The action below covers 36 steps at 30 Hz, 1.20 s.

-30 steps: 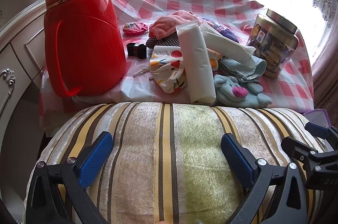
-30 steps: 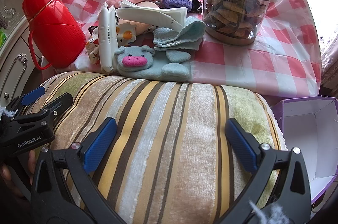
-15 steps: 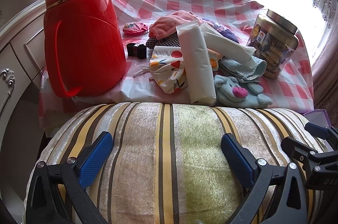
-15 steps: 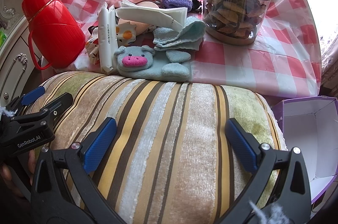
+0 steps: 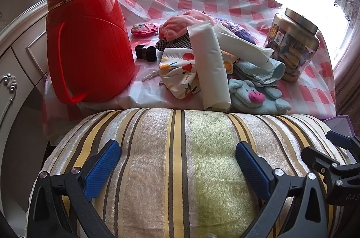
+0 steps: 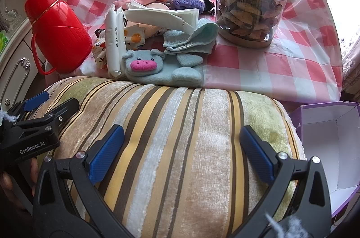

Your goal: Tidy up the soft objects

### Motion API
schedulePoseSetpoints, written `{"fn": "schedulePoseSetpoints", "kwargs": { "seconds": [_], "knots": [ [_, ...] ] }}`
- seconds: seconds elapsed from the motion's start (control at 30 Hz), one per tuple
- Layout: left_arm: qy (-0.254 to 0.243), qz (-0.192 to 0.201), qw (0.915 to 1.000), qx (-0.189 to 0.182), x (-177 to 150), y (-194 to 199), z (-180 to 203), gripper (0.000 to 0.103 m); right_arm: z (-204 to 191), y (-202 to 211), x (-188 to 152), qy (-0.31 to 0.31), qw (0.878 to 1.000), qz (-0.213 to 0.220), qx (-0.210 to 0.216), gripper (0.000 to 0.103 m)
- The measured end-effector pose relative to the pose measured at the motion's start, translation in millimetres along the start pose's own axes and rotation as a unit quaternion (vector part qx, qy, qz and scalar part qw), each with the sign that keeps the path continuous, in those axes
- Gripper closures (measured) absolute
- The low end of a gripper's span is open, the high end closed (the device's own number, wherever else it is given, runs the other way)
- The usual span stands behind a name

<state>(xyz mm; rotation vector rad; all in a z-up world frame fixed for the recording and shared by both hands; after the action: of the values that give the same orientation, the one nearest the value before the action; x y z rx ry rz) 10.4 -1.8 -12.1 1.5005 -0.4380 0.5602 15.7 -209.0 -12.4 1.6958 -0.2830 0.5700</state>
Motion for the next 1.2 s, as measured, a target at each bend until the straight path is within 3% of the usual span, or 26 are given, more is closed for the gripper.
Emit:
{"fn": "schedulePoseSetpoints", "kwargs": {
  "seconds": [1.2],
  "knots": [
    [0.004,-0.011,0.9999,0.003,-0.7,2.1,1.2,0.0,0.4,3.8,-2.8,-0.001,1.0,0.008,0.003,0.0]
  ]
}}
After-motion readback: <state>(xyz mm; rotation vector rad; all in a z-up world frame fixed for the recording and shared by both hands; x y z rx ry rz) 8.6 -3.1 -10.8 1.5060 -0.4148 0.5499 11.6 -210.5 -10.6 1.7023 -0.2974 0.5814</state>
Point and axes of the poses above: each gripper's, at about its wrist camera, not at the fingertips, and y roughly against the way its jaws point, z to its right, x to its top, the point moved 1 cm from there along -y, roughly the way its jaws point, and after that the axes turned 2 degrees about -y, right-handed, at the moved point
